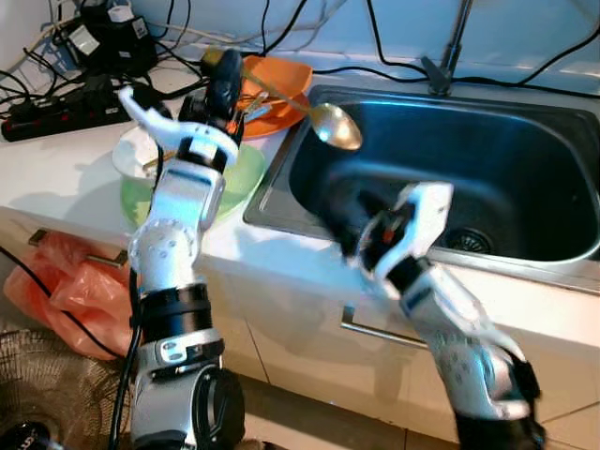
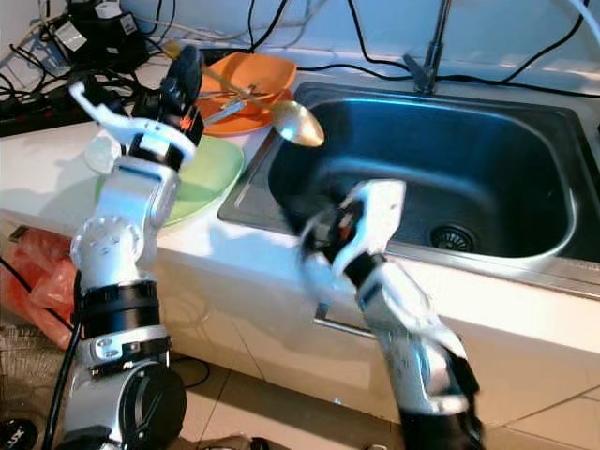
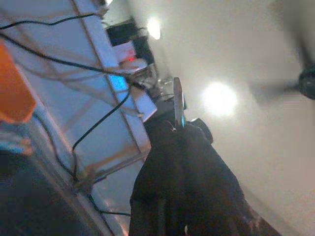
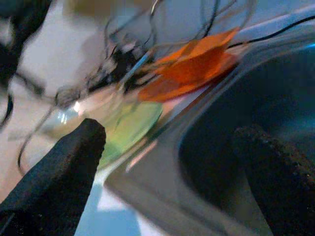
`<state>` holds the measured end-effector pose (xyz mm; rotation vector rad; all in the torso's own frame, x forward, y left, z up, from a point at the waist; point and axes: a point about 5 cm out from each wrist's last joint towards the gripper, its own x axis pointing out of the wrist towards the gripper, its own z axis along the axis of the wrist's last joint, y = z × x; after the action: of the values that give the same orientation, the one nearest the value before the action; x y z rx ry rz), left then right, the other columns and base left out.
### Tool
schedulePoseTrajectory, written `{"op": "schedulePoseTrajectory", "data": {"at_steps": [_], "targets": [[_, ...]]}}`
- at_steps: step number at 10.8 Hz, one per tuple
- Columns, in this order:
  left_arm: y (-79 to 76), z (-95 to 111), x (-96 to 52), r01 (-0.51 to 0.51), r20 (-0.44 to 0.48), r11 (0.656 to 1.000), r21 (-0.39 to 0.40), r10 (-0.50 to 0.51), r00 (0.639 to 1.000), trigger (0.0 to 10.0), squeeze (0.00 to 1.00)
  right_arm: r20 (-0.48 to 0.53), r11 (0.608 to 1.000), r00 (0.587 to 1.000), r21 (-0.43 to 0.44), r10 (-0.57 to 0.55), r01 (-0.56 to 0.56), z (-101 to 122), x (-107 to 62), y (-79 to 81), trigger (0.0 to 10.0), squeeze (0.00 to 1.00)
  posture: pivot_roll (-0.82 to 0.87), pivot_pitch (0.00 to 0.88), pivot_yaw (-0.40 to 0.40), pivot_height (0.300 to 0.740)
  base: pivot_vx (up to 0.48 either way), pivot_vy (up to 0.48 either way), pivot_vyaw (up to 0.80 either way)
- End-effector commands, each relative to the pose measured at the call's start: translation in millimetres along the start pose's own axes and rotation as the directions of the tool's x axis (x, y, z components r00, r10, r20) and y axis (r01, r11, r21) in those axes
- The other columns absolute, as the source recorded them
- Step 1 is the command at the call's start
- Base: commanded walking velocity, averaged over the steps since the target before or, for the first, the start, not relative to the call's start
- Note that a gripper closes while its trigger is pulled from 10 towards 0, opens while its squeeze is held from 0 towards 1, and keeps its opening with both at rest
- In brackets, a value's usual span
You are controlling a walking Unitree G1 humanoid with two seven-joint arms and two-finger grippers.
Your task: Kitchen organization
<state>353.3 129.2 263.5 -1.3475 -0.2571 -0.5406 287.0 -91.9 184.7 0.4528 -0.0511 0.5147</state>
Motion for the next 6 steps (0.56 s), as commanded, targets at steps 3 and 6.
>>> {"op": "schedulePoseTrajectory", "data": {"at_steps": [3,6], "targets": [[33.4,-6.2,-17.7,-0.1,-0.054,0.995,-0.027,0.099,0.994,0.0,0.0,0.076,0.987,0.997,0.161,0.0,-0.013,13.6,13.3,4.6,10.0,0.0,0.09,0.101,0.132,0.74,0.0,0.0,0.0],[42.6,-18.1,-22.8,-0.137,-0.088,0.989,-0.057,0.131,0.987,0.0,0.0,0.088,0.974,0.996,0.222,0.013,-0.032,15.5,19.3,8.4,10.0,0.0,0.08,0.104,0.139,0.74,0.0,0.0,0.0]]}}
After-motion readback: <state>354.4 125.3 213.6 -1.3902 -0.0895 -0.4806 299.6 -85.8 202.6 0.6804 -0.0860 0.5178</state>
